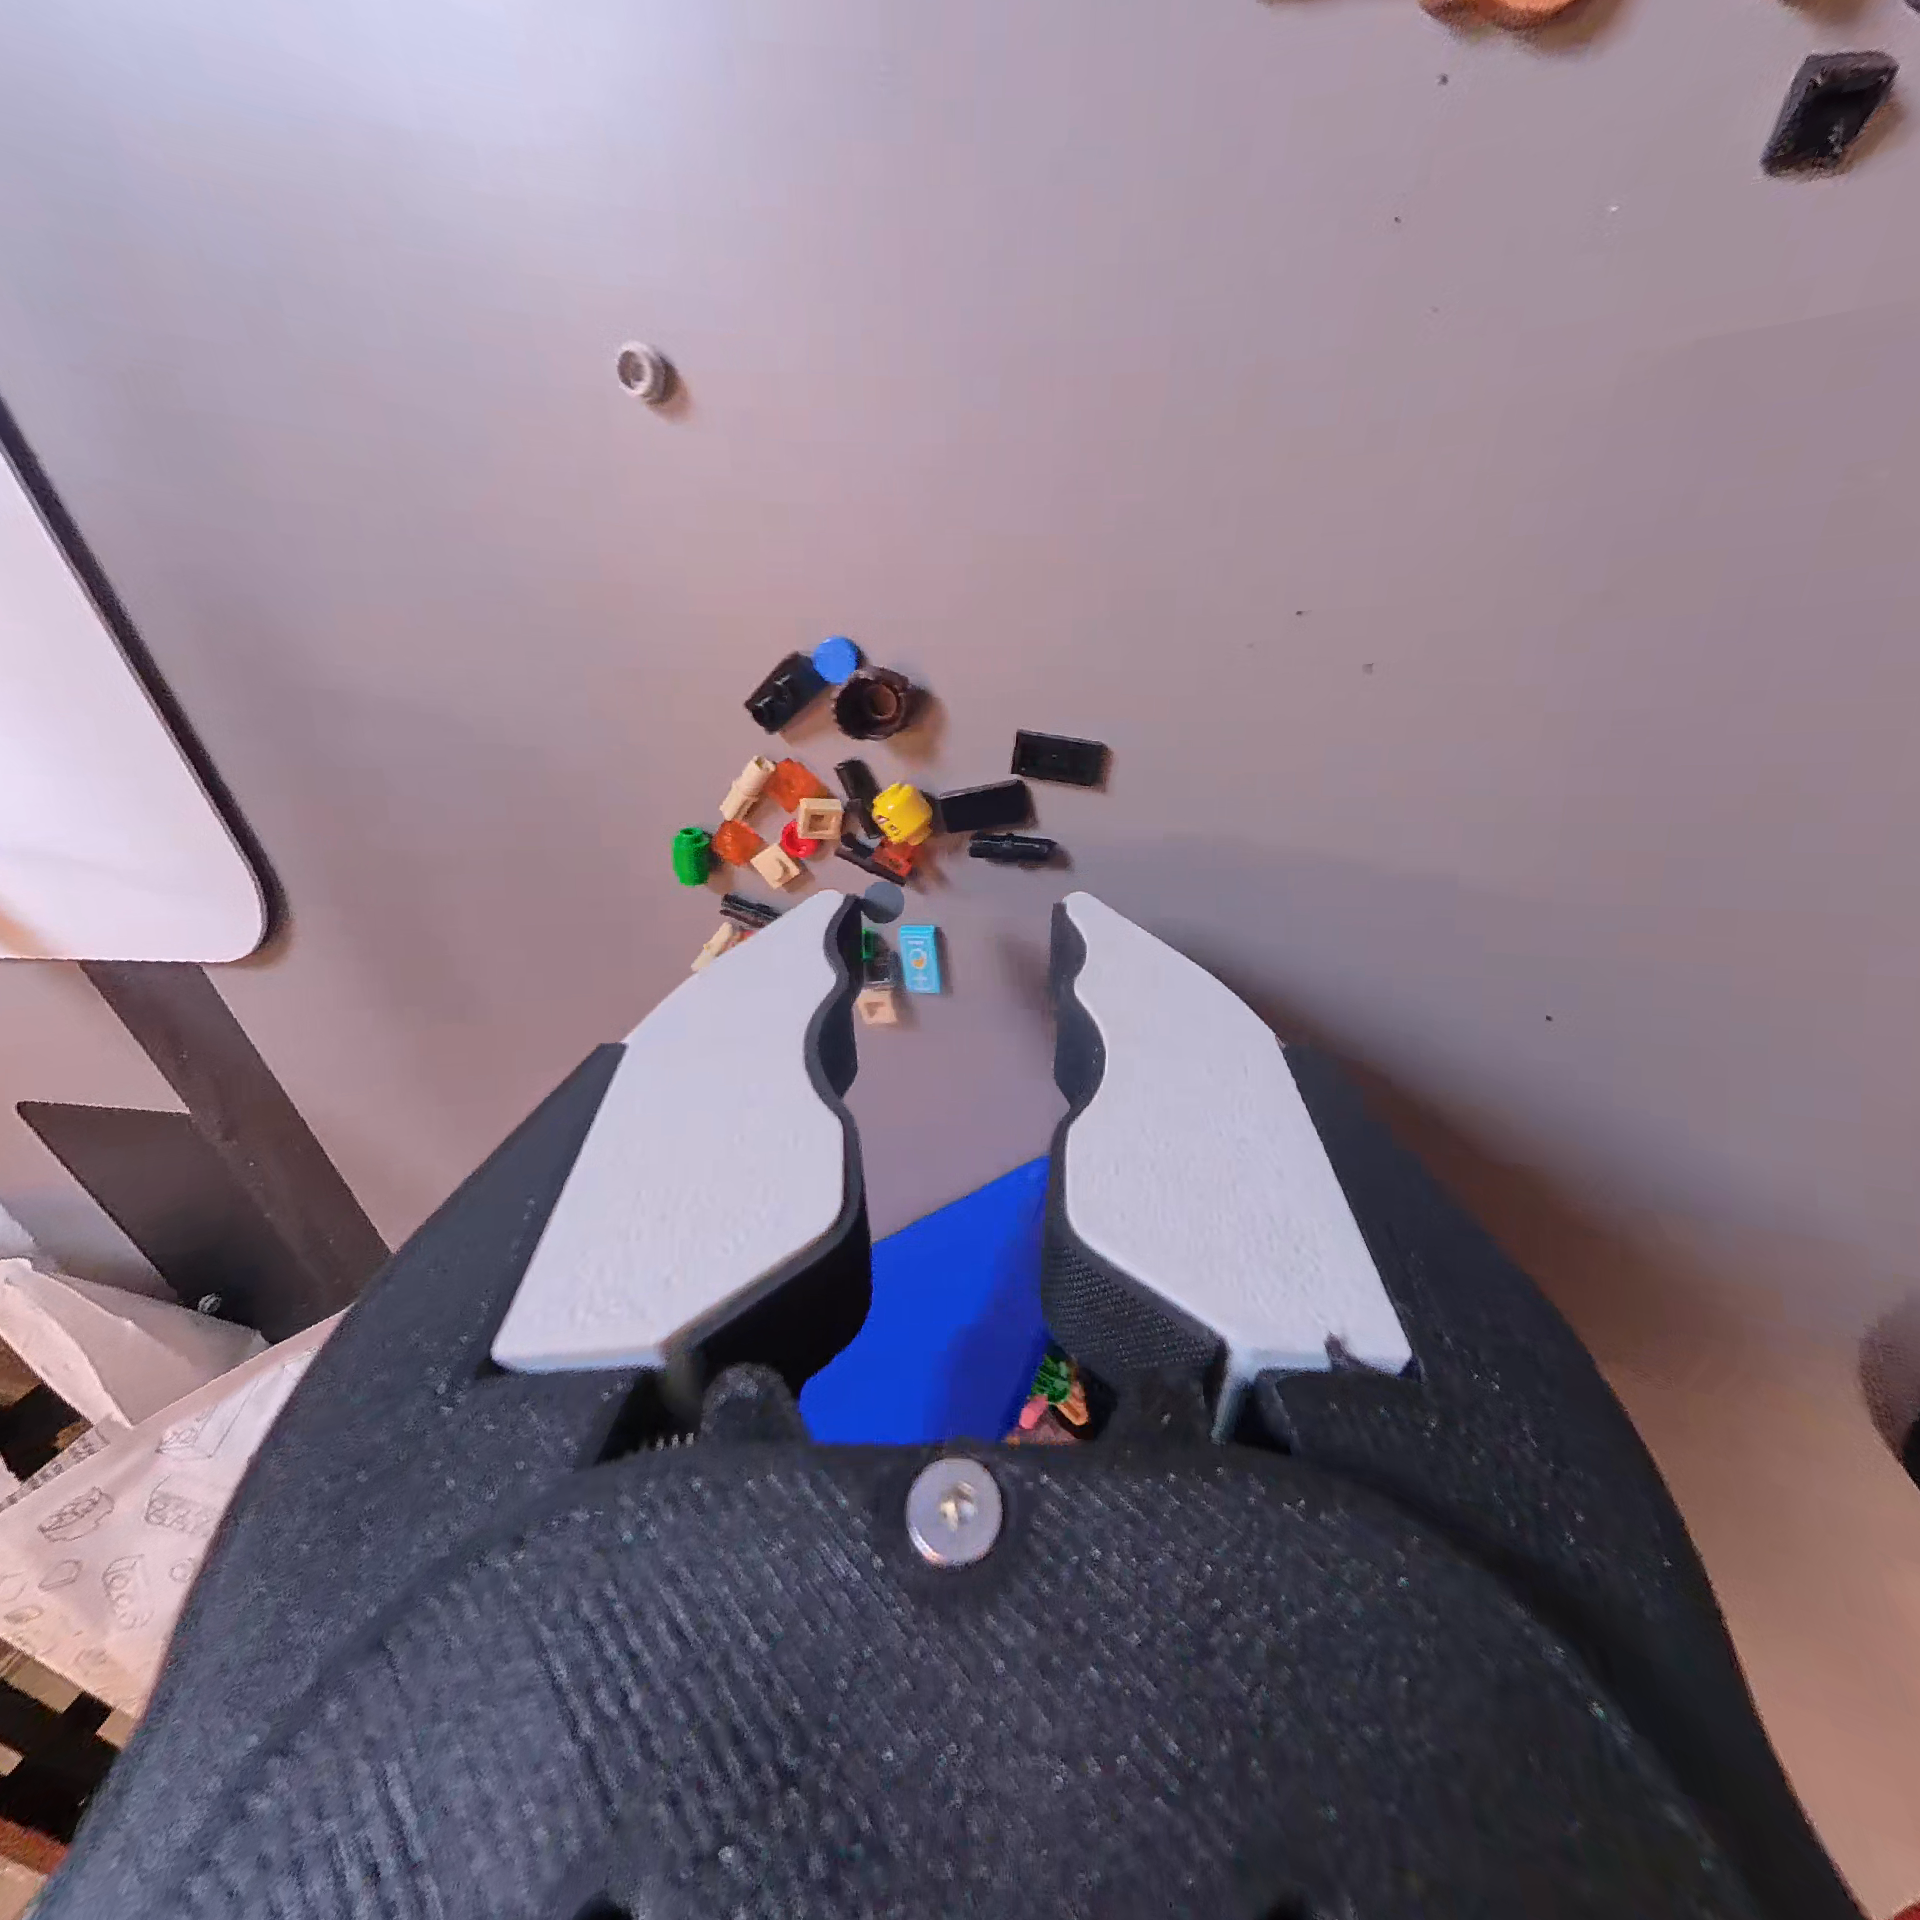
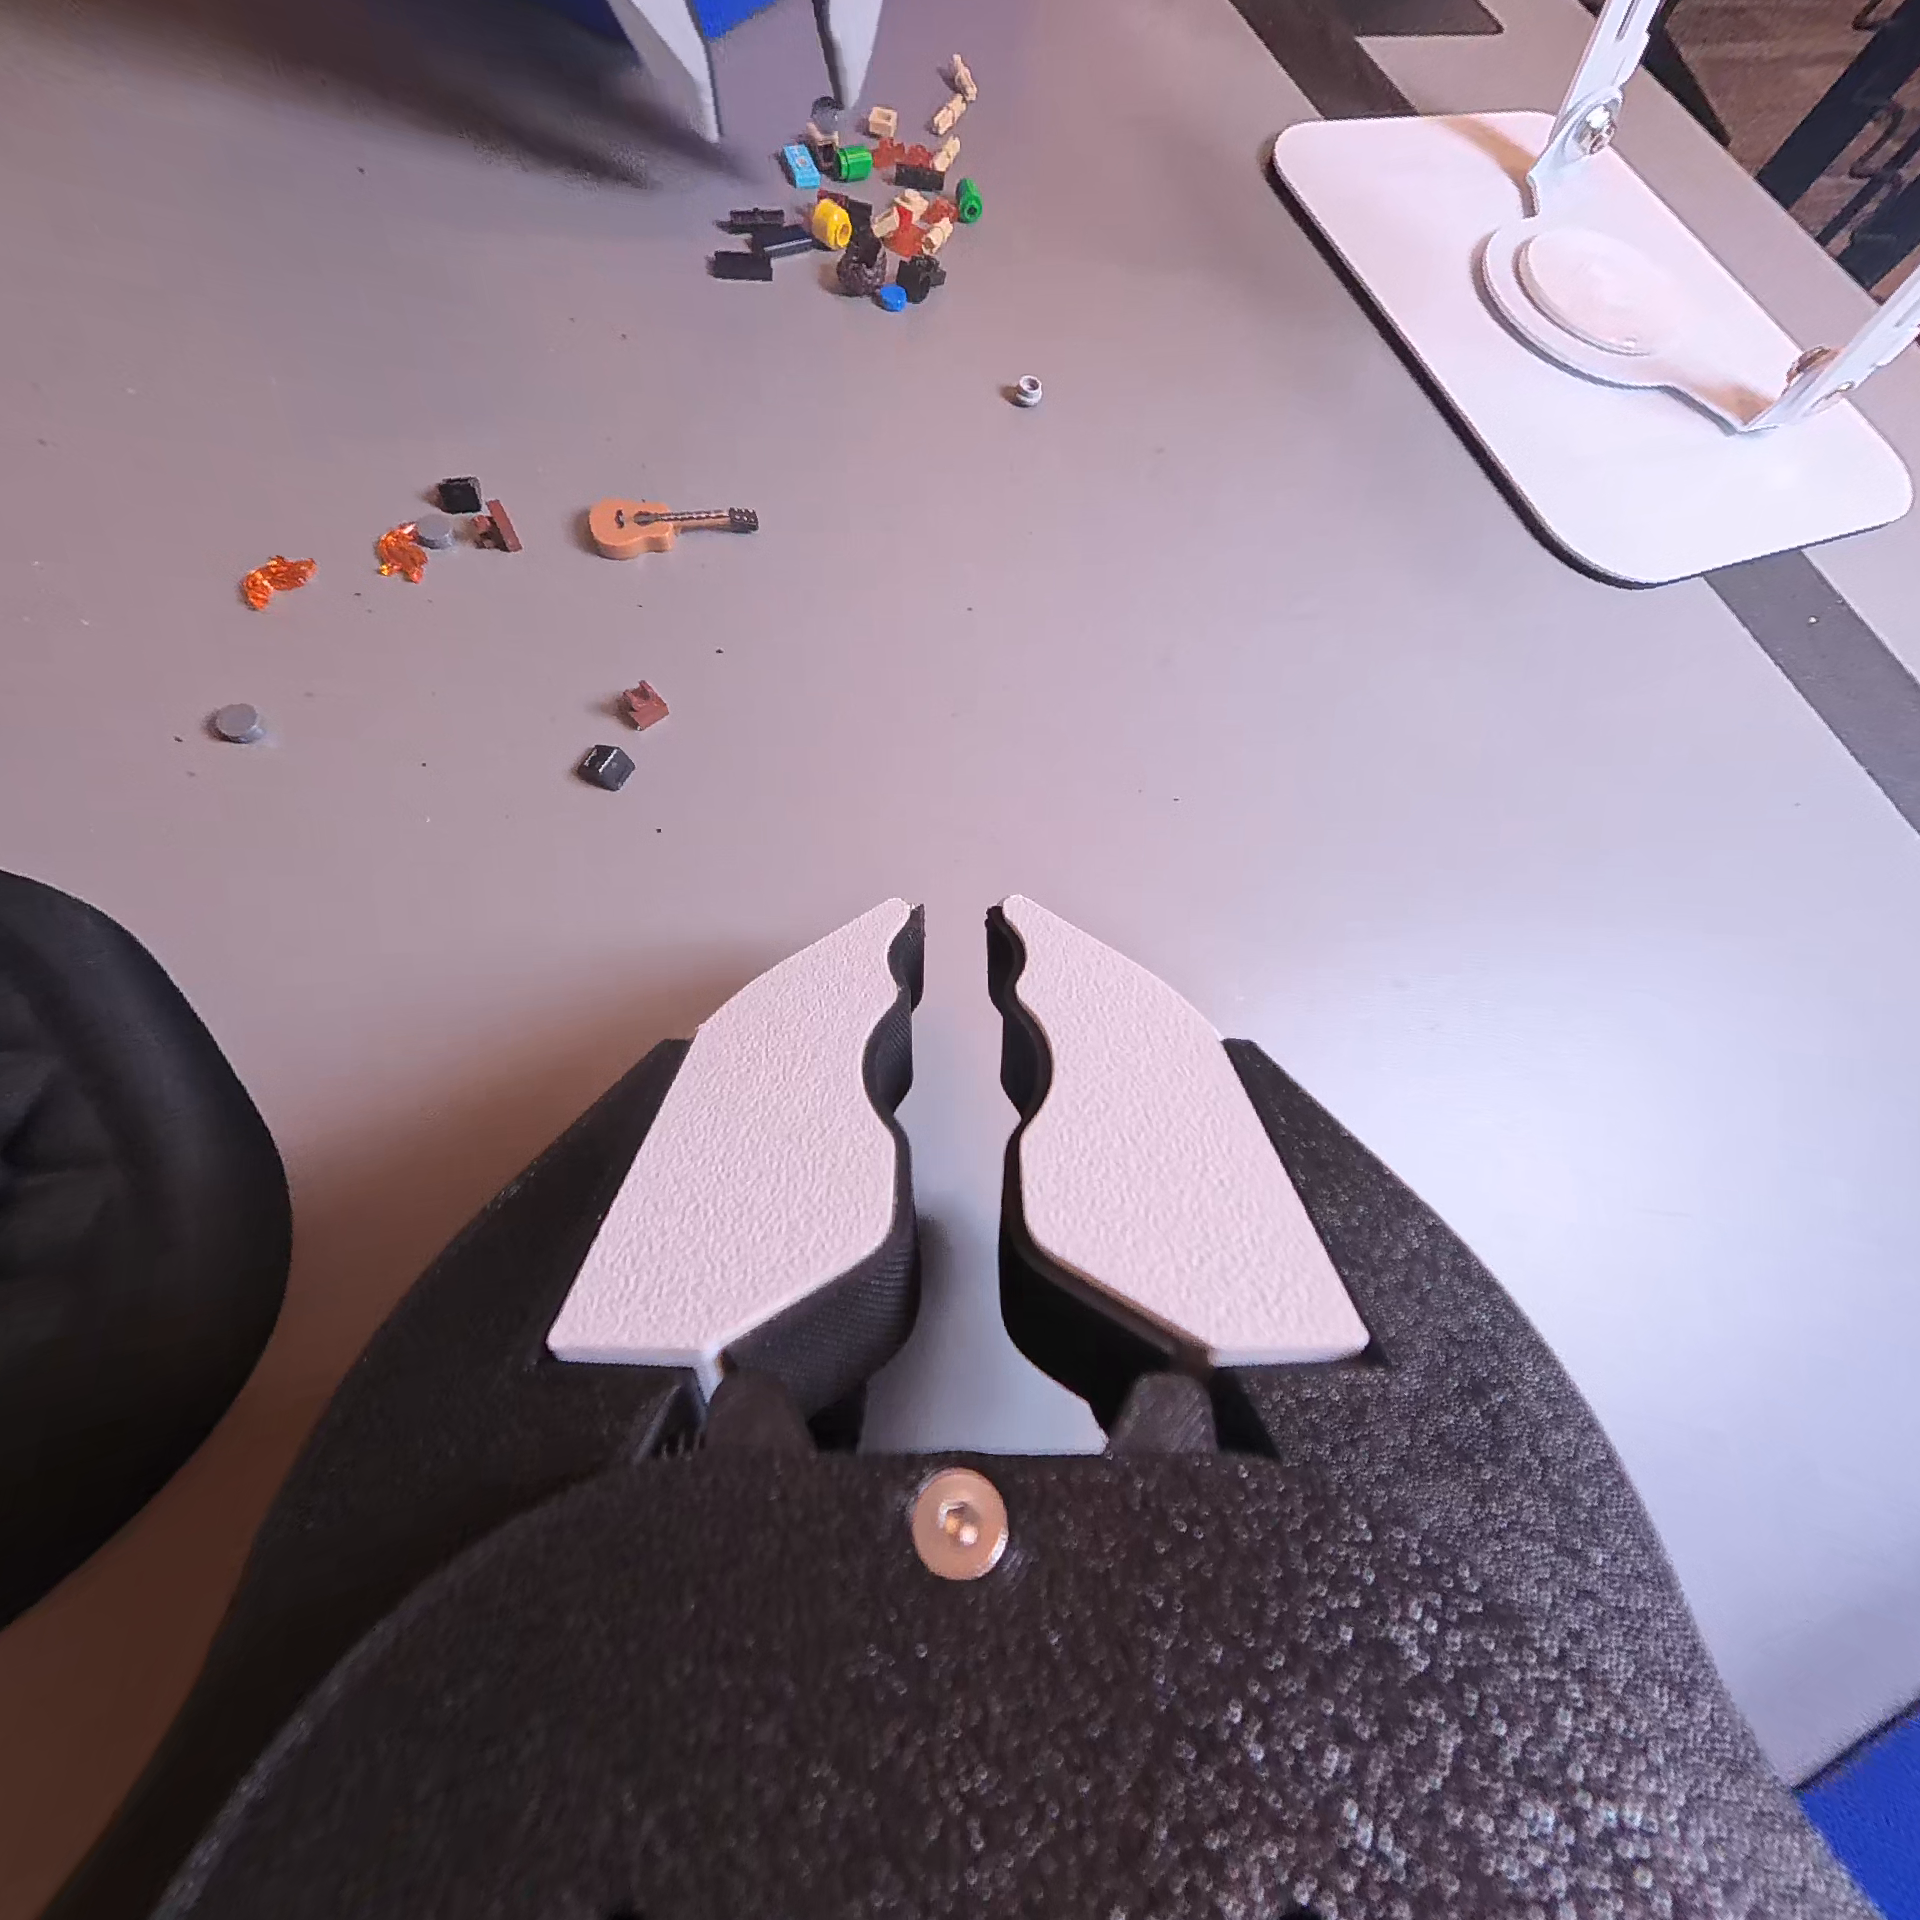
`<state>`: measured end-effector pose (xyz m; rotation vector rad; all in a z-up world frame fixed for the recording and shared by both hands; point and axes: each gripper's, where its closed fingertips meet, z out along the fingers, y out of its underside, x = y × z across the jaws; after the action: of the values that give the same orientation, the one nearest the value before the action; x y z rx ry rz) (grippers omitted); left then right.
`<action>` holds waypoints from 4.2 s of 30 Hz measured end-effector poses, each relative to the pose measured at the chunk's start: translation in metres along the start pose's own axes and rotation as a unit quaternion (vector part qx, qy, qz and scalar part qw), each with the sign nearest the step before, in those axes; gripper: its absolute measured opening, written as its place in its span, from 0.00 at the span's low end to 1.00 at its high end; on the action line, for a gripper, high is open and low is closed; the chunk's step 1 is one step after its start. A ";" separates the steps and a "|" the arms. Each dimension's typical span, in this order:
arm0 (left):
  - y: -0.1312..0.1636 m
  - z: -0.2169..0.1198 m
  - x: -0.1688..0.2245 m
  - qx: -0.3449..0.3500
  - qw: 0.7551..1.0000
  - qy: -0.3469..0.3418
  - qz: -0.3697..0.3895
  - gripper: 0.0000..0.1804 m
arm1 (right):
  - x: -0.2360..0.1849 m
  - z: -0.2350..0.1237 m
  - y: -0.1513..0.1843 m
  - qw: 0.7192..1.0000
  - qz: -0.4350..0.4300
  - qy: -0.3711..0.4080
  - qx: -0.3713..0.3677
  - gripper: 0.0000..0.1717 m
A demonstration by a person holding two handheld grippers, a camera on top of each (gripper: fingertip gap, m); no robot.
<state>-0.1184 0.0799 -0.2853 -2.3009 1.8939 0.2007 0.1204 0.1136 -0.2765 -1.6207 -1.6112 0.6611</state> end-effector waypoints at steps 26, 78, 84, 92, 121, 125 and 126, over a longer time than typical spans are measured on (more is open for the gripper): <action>-0.104 0.005 0.101 0.242 0.963 0.115 -0.039 0.14 | -0.002 0.004 0.004 1.000 -0.001 -0.002 -0.010 0.06; -0.120 0.013 0.059 0.226 0.972 0.063 0.003 0.11 | -0.003 0.006 0.008 1.000 -0.002 -0.001 -0.021 0.06; -0.105 -0.003 0.059 0.223 0.974 0.040 -0.003 0.11 | -0.003 0.007 0.009 1.000 -0.002 -0.002 -0.023 0.06; 0.057 -0.105 0.011 0.114 0.972 -0.092 -0.181 0.11 | -0.011 0.001 -0.007 0.999 0.005 -0.026 0.018 0.07; -0.096 -0.007 0.075 0.364 0.914 0.006 -0.178 0.17 | -0.027 0.145 -0.118 0.991 -0.072 -0.115 -0.023 0.08; -0.104 0.000 0.077 0.348 0.925 0.030 -0.150 0.16 | -0.018 0.169 -0.112 0.990 -0.087 -0.104 -0.043 0.14; -0.105 0.002 0.076 0.344 0.928 0.020 -0.142 0.15 | -0.018 0.168 -0.112 0.989 -0.090 -0.108 -0.041 0.14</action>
<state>-0.0008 0.0272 -0.2991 -2.0293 1.3114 -0.4741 -0.0817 0.1124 -0.2895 -1.4790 -1.9383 0.7014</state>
